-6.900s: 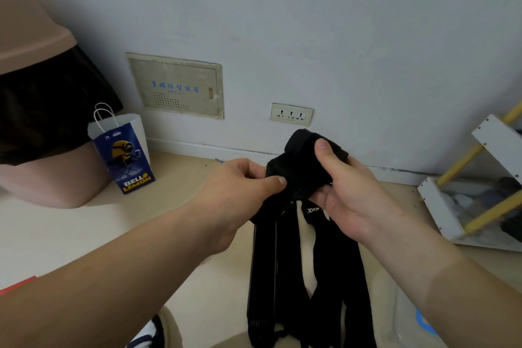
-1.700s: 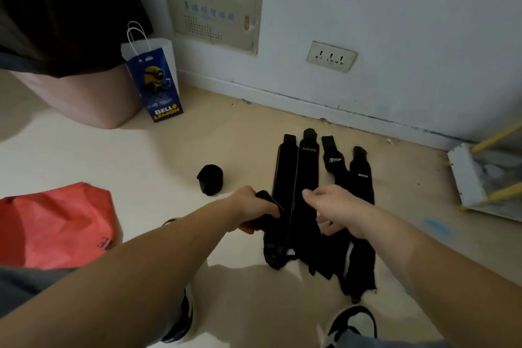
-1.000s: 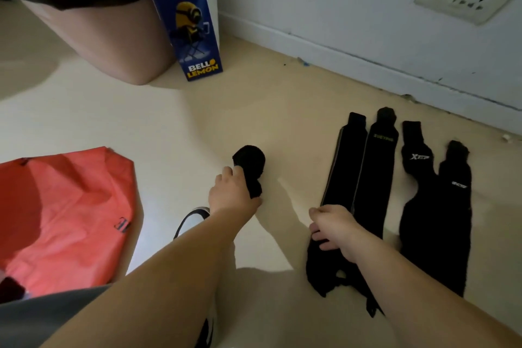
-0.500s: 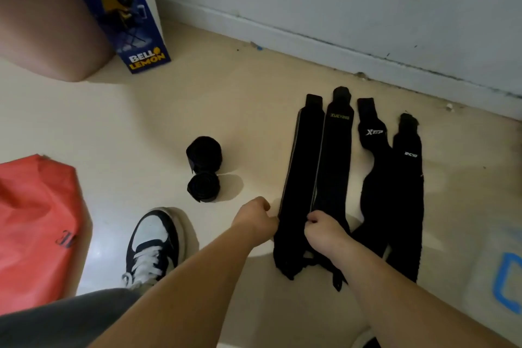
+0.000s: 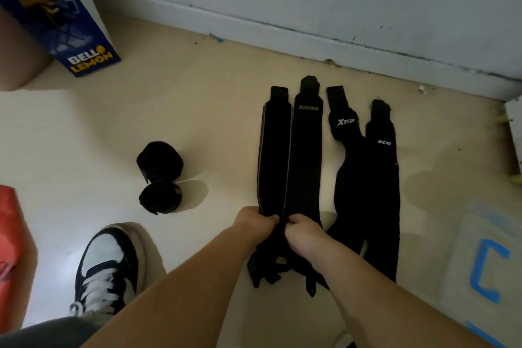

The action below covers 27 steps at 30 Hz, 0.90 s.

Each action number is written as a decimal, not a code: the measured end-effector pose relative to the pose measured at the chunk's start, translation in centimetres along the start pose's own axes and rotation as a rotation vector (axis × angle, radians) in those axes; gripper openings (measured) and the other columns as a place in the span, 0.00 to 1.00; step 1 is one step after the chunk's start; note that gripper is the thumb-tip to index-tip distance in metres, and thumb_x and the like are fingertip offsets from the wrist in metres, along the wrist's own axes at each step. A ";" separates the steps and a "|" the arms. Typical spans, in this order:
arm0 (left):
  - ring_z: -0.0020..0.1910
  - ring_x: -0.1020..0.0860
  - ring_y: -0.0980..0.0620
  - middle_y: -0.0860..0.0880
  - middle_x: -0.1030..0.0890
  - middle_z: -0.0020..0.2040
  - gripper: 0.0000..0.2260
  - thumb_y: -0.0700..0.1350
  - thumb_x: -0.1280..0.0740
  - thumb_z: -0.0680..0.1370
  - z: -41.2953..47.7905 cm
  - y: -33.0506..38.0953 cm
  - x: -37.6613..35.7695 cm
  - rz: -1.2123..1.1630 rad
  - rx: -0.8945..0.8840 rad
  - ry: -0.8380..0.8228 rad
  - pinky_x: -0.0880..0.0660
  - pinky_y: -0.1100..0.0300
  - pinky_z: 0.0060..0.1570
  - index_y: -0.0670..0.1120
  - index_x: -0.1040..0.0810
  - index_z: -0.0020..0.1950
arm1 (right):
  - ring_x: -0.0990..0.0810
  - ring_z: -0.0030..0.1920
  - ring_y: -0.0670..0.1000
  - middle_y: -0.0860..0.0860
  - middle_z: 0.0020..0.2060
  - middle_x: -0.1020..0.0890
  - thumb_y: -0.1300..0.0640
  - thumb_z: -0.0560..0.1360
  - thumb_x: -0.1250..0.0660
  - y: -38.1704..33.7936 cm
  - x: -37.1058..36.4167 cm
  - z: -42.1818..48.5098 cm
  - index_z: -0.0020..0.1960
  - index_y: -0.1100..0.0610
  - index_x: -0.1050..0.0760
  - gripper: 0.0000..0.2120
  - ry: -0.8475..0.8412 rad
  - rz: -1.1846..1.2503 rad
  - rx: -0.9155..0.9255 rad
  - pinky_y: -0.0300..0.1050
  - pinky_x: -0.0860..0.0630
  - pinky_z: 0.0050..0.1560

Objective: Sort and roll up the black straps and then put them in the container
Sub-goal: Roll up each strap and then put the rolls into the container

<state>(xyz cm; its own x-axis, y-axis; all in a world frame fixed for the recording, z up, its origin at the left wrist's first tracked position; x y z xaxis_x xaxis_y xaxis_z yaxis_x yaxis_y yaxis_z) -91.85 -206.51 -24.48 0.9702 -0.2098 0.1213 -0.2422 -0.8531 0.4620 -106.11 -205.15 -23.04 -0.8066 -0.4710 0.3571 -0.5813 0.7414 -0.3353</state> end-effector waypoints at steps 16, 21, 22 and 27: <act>0.49 0.15 0.43 0.42 0.15 0.51 0.09 0.39 0.33 0.80 -8.3 6.1 7.5 -0.253 -0.215 0.084 0.18 0.54 0.43 0.45 0.20 0.59 | 0.16 0.58 0.58 0.56 0.57 0.14 0.32 0.84 0.46 -6.0 -0.1 -5.7 0.65 0.56 0.21 0.30 0.025 0.481 -0.083 0.58 0.20 0.66; 0.53 0.14 0.41 0.40 0.13 0.54 0.10 0.40 0.33 0.80 -14.7 11.1 8.6 -0.280 -0.328 -0.020 0.17 0.46 0.58 0.44 0.18 0.60 | 0.13 0.55 0.59 0.57 0.53 0.11 0.38 0.83 0.35 -12.2 3.4 -11.9 0.62 0.54 0.19 0.21 -0.006 0.613 0.090 0.55 0.16 0.53; 0.54 0.14 0.41 0.40 0.13 0.55 0.10 0.40 0.34 0.80 -16.2 12.1 8.9 -0.278 -0.356 -0.028 0.17 0.45 0.60 0.44 0.18 0.60 | 0.13 0.55 0.58 0.56 0.53 0.11 0.39 0.81 0.33 -13.3 4.3 -13.5 0.62 0.54 0.19 0.20 0.015 0.577 0.135 0.54 0.16 0.53; 0.48 0.12 0.45 0.41 0.12 0.52 0.12 0.44 0.34 0.83 -25.7 16.2 9.7 -0.299 -0.471 -0.103 0.17 0.55 0.43 0.40 0.17 0.60 | 0.12 0.55 0.56 0.54 0.52 0.11 0.42 0.78 0.30 -17.8 7.6 -22.0 0.61 0.54 0.17 0.19 0.099 0.540 0.315 0.57 0.17 0.62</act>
<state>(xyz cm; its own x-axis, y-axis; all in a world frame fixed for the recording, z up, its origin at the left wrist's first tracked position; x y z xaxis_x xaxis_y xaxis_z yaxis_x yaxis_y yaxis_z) -86.53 -210.09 6.80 0.9870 -0.0569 -0.1505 0.0896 -0.5824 0.8080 -99.54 -211.43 4.85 -0.9902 -0.0122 0.1394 -0.1106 0.6789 -0.7259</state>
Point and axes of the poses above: each hand's wrist, its own z-axis towards the middle knuckle, its own x-axis out of the back of the hand, y = z × x, the point moved 8 cm from there along z, towards the middle knuckle
